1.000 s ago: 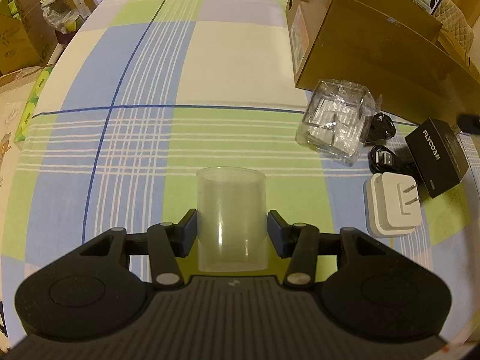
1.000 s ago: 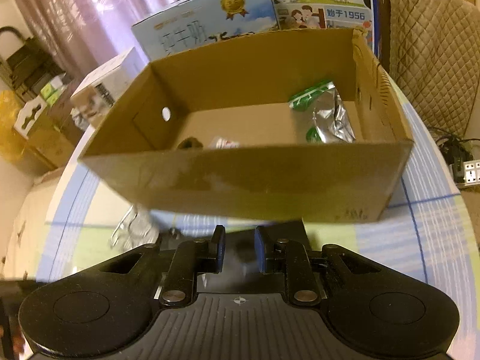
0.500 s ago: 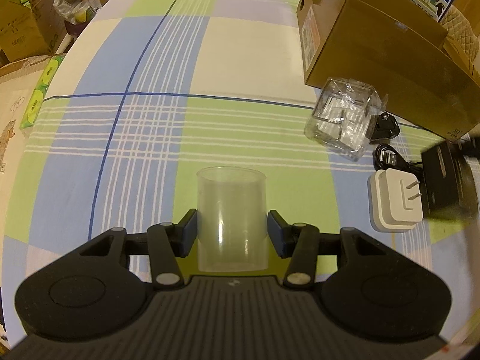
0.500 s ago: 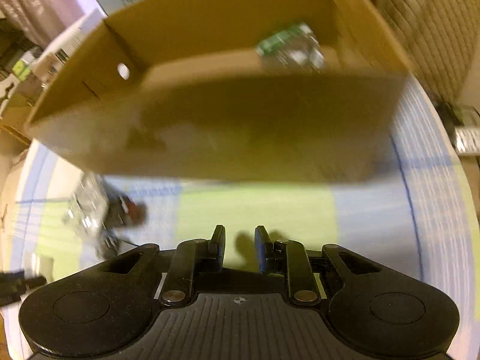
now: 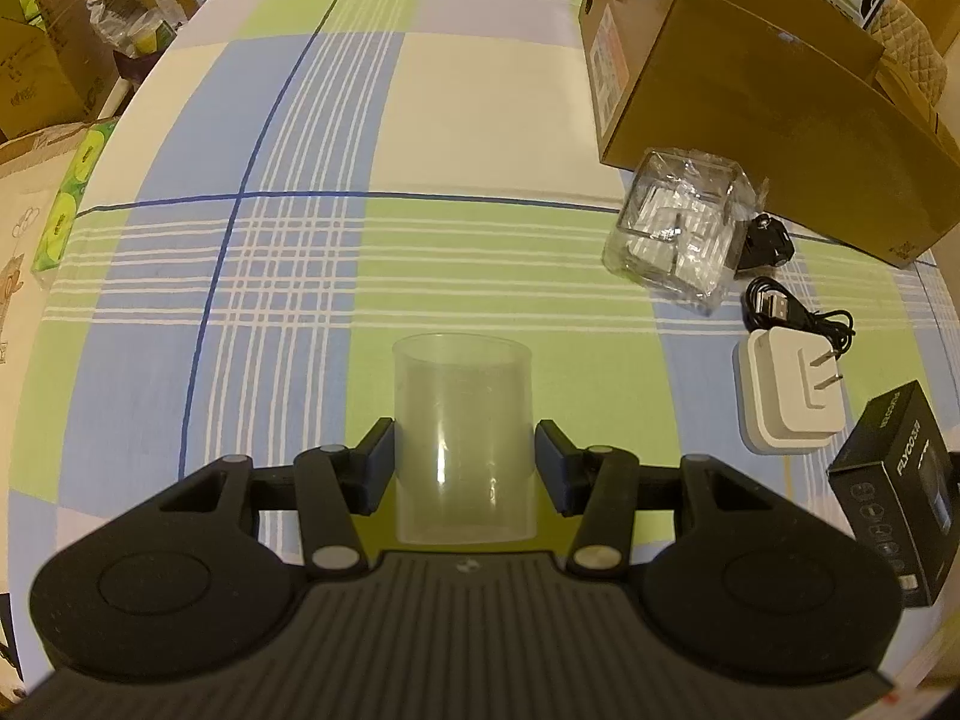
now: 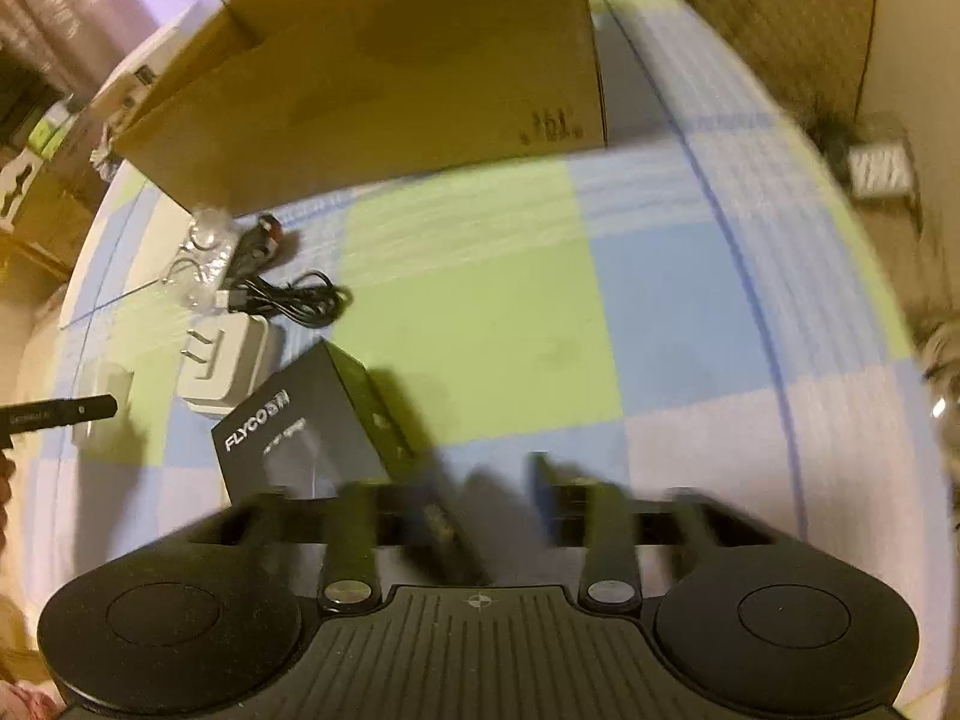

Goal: Organize objects
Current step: 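Hold the cup in the left gripper while the right gripper grasps the black FLYCO box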

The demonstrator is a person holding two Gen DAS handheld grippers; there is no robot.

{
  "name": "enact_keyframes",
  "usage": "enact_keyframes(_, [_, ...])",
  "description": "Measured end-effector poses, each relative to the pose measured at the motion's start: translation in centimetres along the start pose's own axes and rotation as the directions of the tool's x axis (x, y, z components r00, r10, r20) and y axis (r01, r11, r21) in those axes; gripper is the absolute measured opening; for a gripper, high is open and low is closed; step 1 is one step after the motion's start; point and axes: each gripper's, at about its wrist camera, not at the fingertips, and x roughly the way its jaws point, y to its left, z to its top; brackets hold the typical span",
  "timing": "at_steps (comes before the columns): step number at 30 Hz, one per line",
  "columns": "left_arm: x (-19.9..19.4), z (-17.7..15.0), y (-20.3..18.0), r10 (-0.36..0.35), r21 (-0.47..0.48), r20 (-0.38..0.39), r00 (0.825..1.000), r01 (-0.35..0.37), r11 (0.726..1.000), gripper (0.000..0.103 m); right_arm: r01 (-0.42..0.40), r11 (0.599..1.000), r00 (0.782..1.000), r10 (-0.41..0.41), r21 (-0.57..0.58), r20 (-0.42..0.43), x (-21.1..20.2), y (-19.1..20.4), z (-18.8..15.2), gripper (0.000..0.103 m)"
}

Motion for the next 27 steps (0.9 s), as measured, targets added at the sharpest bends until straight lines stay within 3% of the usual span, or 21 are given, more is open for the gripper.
enact_keyframes(2, [-0.1, -0.1, 0.0, -0.001, 0.001, 0.001, 1.000, 0.001, 1.000, 0.045, 0.015, 0.999, 0.997, -0.012, -0.037, 0.077, -1.3, 1.3, -0.2, 0.079])
enact_keyframes(4, [-0.2, -0.4, 0.1, -0.004, 0.000, 0.002, 1.000, 0.004, 1.000, 0.045, -0.028, 0.995, 0.995, 0.037, -0.093, 0.096, -1.8, 2.9, -0.2, 0.080])
enact_keyframes(9, [-0.5, -1.0, 0.3, -0.012, -0.003, 0.002, 1.000, 0.012, 1.000, 0.045, -0.092, 0.961, 0.995, 0.097, -0.261, 0.007, 0.0, 7.4, -1.3, 0.086])
enact_keyframes(15, [-0.8, -1.7, 0.4, -0.020, -0.003, 0.002, 1.000, 0.020, 1.000, 0.045, -0.027, 0.911, 0.999, 0.008, -0.412, -0.048, 2.9, 11.0, -2.8, 0.090])
enact_keyframes(19, [-1.1, -1.9, 0.2, -0.023, 0.000, 0.002, 1.000, 0.023, 1.000, 0.045, 0.053, 0.905, 0.998, -0.064, -0.423, -0.011, 3.7, 11.2, -2.9, 0.089])
enact_keyframes(21, [-1.1, -1.9, 0.1, -0.023, 0.003, 0.002, 1.000, 0.023, 1.000, 0.045, 0.057, 0.920, 0.998, -0.063, -0.388, -0.005, 3.4, 10.2, -2.6, 0.077])
enact_keyframes(27, [-0.7, -1.6, -0.1, -0.020, 0.014, -0.007, 1.000, 0.020, 1.000, 0.045, 0.114, 0.956, 0.994, -0.109, -0.270, 0.032, 3.3, 7.3, -0.8, 0.077])
